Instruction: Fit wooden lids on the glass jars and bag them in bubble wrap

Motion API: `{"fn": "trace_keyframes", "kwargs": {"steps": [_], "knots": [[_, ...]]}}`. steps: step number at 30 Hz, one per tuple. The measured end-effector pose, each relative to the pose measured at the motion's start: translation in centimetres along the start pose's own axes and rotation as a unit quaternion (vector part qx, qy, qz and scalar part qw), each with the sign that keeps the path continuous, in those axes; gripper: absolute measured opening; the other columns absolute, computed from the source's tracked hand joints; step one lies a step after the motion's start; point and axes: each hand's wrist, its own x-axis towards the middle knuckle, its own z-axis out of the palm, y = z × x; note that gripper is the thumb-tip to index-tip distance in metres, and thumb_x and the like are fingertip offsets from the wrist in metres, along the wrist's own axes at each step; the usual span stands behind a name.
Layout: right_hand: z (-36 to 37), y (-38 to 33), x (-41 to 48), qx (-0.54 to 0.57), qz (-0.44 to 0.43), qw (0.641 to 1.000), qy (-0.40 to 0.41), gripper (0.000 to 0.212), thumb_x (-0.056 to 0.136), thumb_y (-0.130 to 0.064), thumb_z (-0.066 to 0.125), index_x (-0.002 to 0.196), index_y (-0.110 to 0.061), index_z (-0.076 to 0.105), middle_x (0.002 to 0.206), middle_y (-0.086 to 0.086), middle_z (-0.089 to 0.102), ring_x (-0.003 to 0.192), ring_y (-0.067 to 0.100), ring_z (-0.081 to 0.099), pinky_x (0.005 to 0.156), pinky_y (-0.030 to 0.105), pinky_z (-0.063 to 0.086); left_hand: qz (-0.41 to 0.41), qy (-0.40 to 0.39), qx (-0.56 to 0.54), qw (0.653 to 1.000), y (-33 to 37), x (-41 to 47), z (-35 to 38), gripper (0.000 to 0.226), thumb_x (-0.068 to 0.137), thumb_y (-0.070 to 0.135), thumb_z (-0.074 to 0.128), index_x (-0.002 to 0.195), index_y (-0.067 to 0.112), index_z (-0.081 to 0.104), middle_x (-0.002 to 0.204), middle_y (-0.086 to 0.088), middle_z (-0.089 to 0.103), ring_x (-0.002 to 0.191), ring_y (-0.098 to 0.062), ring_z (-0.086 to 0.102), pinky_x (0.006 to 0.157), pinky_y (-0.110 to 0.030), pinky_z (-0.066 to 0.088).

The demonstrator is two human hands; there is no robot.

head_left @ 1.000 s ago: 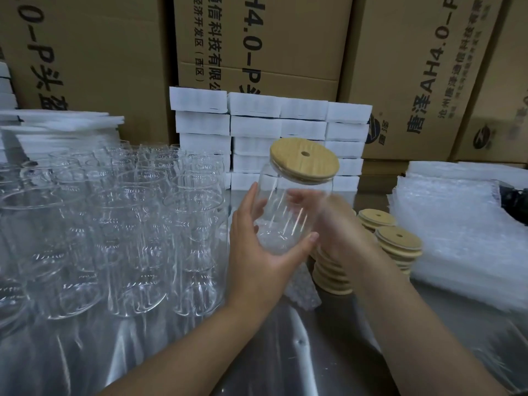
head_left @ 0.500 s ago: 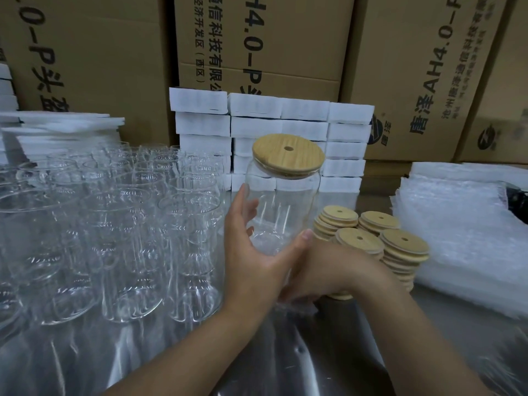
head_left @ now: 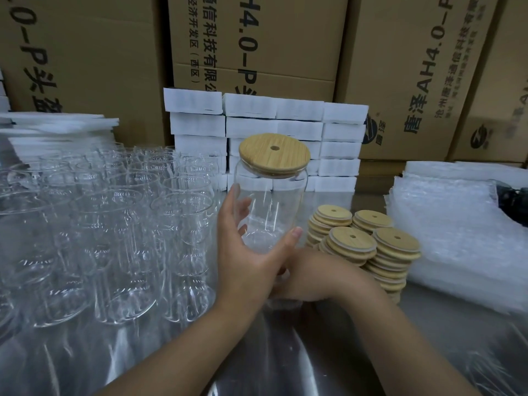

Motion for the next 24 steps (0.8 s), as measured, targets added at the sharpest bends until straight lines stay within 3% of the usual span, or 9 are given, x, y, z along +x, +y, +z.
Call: {"fn": "trace_keyframes", "kwargs": {"steps": [3, 5, 6, 9, 13, 18, 20, 22, 24], "knots": [[-0.8, 0.2, -0.5, 0.026, 0.010, 0.998, 0.059, 0.024, 0.095, -0.023, 0.047, 0.107, -0.012, 0.065, 0.109, 0.008, 0.065, 0.098, 0.023, 0.060, 0.082, 0.029, 0.049, -0.001, -0.001, -0.015, 1.000, 0.4, 0.0, 0.1, 0.089, 0.059, 0.054, 0.076, 0.133, 0.054, 0.027, 0.131, 0.026, 0.045, 0.128, 0.010, 0.041, 0.103, -0.017, 0.035], [-1.5, 0.6, -0.8, 0.080, 0.024, 0.985, 0.152, 0.020, 0.093, -0.014, 0.047, 0.087, -0.014, 0.066, 0.094, 0.009, 0.066, 0.088, 0.022, 0.060, 0.069, 0.027, 0.045, 0.000, -0.004, -0.024, 1.000, 0.6, -0.1, 0.1, 0.087, 0.059, 0.053, 0.076, 0.132, 0.054, 0.028, 0.130, 0.028, 0.045, 0.127, 0.010, 0.042, 0.104, -0.016, 0.037], [-1.8, 0.8, -0.8, 0.121, 0.034, 0.970, 0.207, 0.021, 0.092, -0.012, 0.050, 0.082, -0.016, 0.068, 0.087, 0.007, 0.067, 0.084, 0.021, 0.061, 0.066, 0.026, 0.044, 0.000, -0.007, -0.027, 1.000, 0.7, -0.1, 0.1, 0.087, 0.060, 0.052, 0.076, 0.132, 0.055, 0.028, 0.130, 0.027, 0.045, 0.127, 0.010, 0.042, 0.104, -0.014, 0.037], [-1.7, 1.1, -0.5, 0.212, 0.042, 0.906, 0.364, 0.018, 0.091, -0.022, 0.058, 0.090, -0.017, 0.076, 0.089, 0.000, 0.073, 0.072, 0.008, 0.061, 0.062, 0.012, 0.041, -0.002, -0.012, -0.031, 0.999, 0.8, -0.3, 0.1, 0.085, 0.060, 0.052, 0.077, 0.130, 0.056, 0.030, 0.132, 0.023, 0.046, 0.128, 0.008, 0.042, 0.105, -0.018, 0.039], [-1.3, 1.2, 0.2, 0.217, 0.007, 0.838, 0.501, 0.012, 0.089, -0.019, 0.064, 0.096, -0.014, 0.072, 0.097, -0.002, 0.069, 0.079, 0.007, 0.062, 0.067, 0.013, 0.043, -0.004, -0.019, -0.036, 0.999, 0.8, -0.4, 0.3, 0.085, 0.059, 0.050, 0.079, 0.131, 0.052, 0.033, 0.133, 0.017, 0.049, 0.128, 0.003, 0.045, 0.107, -0.028, 0.040], [-1.4, 1.3, 0.4, 0.222, -0.035, 0.813, 0.537, 0.043, 0.091, -0.008, 0.058, 0.132, -0.020, 0.055, 0.133, -0.008, 0.051, 0.082, 0.002, 0.054, 0.080, 0.019, 0.049, -0.013, -0.023, -0.039, 0.999, 1.1, -0.6, 0.3, 0.085, 0.058, 0.051, 0.077, 0.132, 0.049, 0.034, 0.132, 0.016, 0.050, 0.125, 0.004, 0.047, 0.105, -0.024, 0.043], [-1.5, 1.2, 0.2, 0.264, -0.043, 0.787, 0.556, 0.047, 0.092, -0.010, 0.059, 0.137, -0.022, 0.050, 0.135, -0.009, 0.048, 0.089, 0.002, 0.056, 0.078, 0.012, 0.048, -0.019, -0.022, -0.044, 0.999, 1.3, -0.7, 0.3, 0.083, 0.058, 0.052, 0.077, 0.129, 0.052, 0.034, 0.130, 0.017, 0.050, 0.124, 0.004, 0.048, 0.104, -0.022, 0.043], [-1.8, 1.3, -0.1, 0.365, -0.024, 0.753, 0.547, 0.052, 0.090, -0.013, 0.063, 0.139, -0.024, 0.047, 0.128, -0.012, 0.054, 0.090, -0.004, 0.058, 0.073, 0.010, 0.048, -0.022, -0.022, -0.047, 0.998, 1.4, -0.7, 0.2, 0.081, 0.058, 0.052, 0.077, 0.127, 0.053, 0.035, 0.129, 0.017, 0.051, 0.124, 0.003, 0.049, 0.104, -0.022, 0.043], [-2.2, 1.9, -0.3, 0.509, 0.007, 0.724, 0.465, 0.060, 0.085, -0.011, 0.068, 0.140, -0.021, 0.046, 0.122, -0.012, 0.059, 0.093, -0.007, 0.060, 0.078, 0.015, 0.046, -0.028, -0.028, -0.053, 0.998, 1.6, -0.7, 0.2, 0.080, 0.057, 0.051, 0.076, 0.127, 0.052, 0.036, 0.128, 0.015, 0.052, 0.123, 0.003, 0.050, 0.103, -0.023, 0.045]]}}
